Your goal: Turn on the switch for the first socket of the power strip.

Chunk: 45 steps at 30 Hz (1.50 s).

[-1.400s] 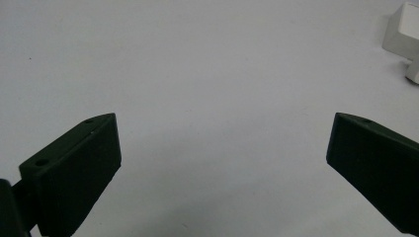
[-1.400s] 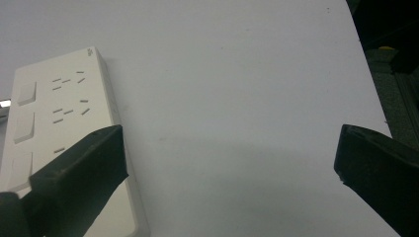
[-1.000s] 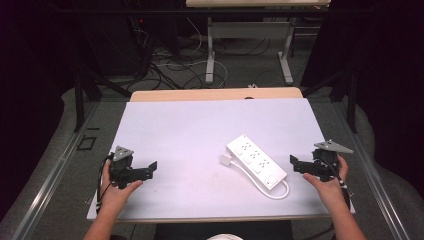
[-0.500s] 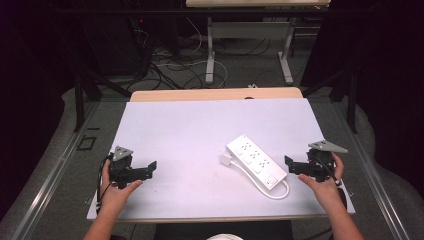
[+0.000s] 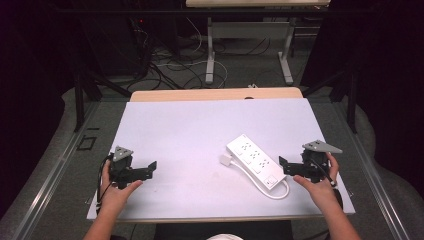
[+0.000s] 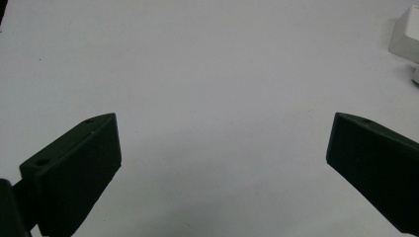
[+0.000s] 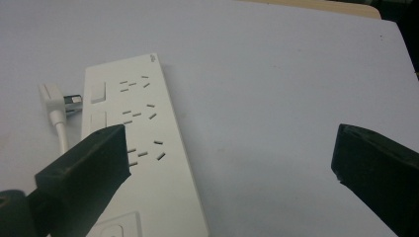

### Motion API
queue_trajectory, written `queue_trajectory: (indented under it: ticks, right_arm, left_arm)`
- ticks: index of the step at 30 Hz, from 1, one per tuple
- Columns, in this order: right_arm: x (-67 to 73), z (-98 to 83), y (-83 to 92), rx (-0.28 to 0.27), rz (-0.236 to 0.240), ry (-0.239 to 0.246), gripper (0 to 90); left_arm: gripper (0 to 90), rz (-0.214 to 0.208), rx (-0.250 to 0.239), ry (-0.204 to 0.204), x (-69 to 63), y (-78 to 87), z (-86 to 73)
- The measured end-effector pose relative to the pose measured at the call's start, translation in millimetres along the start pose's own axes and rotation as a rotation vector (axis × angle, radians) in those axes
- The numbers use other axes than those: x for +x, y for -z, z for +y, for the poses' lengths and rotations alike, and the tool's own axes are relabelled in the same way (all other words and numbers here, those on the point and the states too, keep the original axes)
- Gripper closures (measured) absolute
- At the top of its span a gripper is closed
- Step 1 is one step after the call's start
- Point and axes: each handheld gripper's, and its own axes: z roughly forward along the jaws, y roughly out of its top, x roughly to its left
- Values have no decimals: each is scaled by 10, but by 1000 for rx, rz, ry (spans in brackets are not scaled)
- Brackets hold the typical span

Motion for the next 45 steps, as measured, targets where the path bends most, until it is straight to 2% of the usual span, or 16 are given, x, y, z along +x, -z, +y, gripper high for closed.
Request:
queue_trajectory:
  ticks: [8, 22, 33, 35, 45]
  right_arm:
    - [83, 20, 4, -3, 10, 19, 44]
    - [173, 35, 9, -11, 35, 34, 141]
    - [222, 49, 5, -5, 43, 75, 191]
    - [234, 50, 1, -10, 48, 72, 221]
    - [308, 64, 18, -39, 54, 93, 375]
  left_arm:
    - [2, 2, -12, 4, 0, -4, -7]
    - [2, 1, 0, -3, 0, 7, -2]
    - [2, 2, 1, -4, -1, 7, -2]
    - [2, 5, -10, -1, -4, -2, -6]
    - [6, 7, 4, -4, -3, 4, -5]
